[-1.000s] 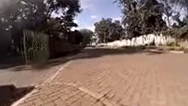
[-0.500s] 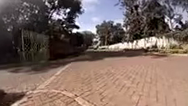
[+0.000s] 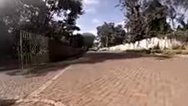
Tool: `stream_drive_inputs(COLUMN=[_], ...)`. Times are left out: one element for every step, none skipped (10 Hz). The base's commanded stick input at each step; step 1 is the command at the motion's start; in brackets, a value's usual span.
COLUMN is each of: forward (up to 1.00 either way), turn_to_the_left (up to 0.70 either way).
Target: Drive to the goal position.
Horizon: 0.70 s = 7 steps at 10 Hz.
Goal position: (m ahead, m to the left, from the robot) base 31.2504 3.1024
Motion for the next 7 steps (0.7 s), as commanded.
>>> stream_drive_inputs(forward=[0.7, 0.7, 0.7, 0.7, 0.7, 0.7, 0.7], turn_to_the_left=[0.0, 0.0, 0.0, 0.0, 0.0, 0.0, 0.0])
